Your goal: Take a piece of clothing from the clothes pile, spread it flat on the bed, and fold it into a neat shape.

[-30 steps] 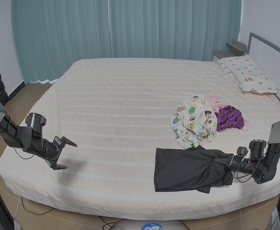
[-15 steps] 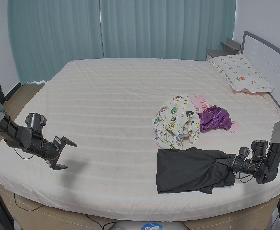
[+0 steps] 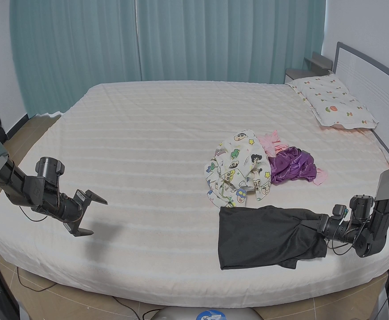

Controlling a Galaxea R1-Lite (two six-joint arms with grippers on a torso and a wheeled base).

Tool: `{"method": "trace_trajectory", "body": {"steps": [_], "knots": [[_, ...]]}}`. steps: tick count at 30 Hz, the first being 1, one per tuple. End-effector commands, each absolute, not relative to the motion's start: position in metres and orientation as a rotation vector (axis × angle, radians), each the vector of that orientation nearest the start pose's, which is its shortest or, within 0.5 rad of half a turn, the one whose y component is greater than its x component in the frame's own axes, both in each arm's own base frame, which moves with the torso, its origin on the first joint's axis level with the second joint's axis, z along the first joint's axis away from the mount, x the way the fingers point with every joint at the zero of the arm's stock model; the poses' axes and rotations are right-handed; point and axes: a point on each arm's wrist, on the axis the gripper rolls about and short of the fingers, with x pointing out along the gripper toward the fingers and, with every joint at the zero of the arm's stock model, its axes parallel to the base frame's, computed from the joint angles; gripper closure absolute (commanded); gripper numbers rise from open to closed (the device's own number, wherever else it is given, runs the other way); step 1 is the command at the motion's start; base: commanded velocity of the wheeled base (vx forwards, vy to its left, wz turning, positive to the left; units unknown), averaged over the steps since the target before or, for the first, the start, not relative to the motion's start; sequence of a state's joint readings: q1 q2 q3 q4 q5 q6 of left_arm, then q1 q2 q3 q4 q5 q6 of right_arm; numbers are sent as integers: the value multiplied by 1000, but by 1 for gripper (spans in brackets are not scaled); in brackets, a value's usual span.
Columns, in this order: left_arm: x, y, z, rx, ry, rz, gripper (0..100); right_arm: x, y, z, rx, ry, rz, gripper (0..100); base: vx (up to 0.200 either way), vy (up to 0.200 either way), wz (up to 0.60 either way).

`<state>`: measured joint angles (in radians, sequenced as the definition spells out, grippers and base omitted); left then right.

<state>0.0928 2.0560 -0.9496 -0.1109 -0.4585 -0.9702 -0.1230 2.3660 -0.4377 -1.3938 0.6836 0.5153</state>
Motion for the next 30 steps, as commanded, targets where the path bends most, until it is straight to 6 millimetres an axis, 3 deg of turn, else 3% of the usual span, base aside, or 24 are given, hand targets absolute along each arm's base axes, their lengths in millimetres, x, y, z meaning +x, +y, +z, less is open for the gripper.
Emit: {"method": "trace_trajectory", "body": {"steps": [1,14,30], "knots": [[339,22,58,-1153,1071,164,0,306,-23,-31,706,639,409,100,0,0,0],[340,21,58,-1152,1072,163,0,310,-31,-28,730,617,388,100,0,0,0],[340,20,57,-1149,1075,161,0,318,-32,-28,725,601,391,100,0,-200,0]]}}
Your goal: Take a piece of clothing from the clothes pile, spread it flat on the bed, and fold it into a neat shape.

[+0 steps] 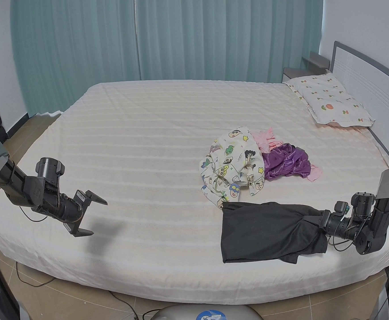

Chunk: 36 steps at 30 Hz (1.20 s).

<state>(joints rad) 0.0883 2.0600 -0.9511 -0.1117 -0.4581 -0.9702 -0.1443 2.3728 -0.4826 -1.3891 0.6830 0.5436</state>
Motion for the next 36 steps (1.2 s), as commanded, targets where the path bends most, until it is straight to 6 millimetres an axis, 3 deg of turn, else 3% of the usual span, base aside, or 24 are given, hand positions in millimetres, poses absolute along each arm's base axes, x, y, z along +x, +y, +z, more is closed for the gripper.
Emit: {"method": "trace_trajectory", "body": {"steps": [1,11,14,15,22,31,36], "knots": [[340,20,57,-1151,1075,161,0,318,-32,-29,724,600,390,100,0,-200,0],[340,20,57,-1148,1075,160,0,321,-32,-32,724,602,391,100,0,-200,0],[341,20,57,-1148,1075,160,0,321,-31,-34,725,609,392,100,0,0,0],[341,20,57,-1147,1074,162,0,321,-30,-36,724,612,395,0,0,0,0],[340,20,57,-1147,1074,162,0,324,-27,-41,726,627,396,0,0,0,0],[341,20,56,-1145,1076,165,0,341,-55,-34,799,566,298,0,0,0,0],[341,20,56,-1143,1075,165,0,349,-42,-37,833,605,312,0,0,0,0]]}}
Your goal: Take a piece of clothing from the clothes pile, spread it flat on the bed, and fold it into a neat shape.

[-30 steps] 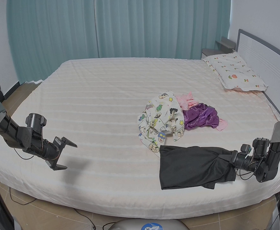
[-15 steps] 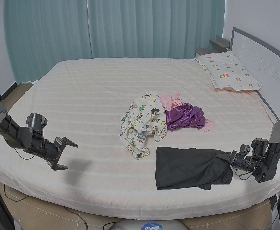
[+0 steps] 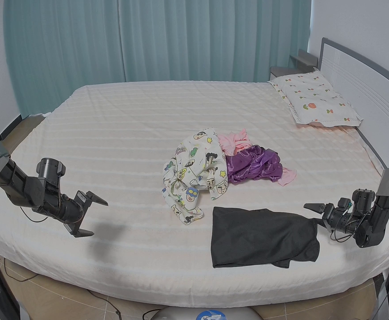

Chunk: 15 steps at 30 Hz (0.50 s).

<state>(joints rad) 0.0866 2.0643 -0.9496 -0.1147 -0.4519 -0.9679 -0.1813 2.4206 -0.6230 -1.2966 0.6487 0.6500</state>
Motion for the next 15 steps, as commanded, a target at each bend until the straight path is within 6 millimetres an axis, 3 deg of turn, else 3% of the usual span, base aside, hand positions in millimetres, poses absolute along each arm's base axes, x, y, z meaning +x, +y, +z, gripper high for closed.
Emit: {"method": "trace_trajectory", "body": {"steps": [1,5,6,15], "knots": [[341,20,56,-1143,1075,165,0,349,-41,-38,834,610,315,0,0,0,0],[341,20,56,-1143,1075,165,0,352,-30,-41,826,626,341,0,0,0,0],[341,20,56,-1143,1075,165,0,352,-29,-41,825,626,343,100,0,0,0],[341,19,56,-1144,1076,164,0,355,-32,-43,817,605,291,100,0,0,0]]}}
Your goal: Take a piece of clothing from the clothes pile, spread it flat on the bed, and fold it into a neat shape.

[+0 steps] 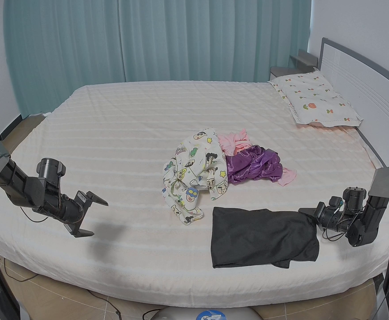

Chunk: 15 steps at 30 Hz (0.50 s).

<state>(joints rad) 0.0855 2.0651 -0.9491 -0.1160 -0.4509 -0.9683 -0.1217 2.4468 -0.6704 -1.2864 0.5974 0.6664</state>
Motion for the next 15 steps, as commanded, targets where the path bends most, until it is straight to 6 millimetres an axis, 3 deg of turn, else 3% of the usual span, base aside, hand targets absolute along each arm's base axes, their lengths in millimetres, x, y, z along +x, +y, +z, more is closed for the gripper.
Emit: {"method": "trace_trajectory", "body": {"steps": [1,15], "knots": [[341,19,56,-1144,1076,164,0,356,-32,-42,815,599,291,100,0,0,0],[341,19,55,-1142,1077,164,0,366,-39,-43,852,525,284,100,0,0,0]]}}
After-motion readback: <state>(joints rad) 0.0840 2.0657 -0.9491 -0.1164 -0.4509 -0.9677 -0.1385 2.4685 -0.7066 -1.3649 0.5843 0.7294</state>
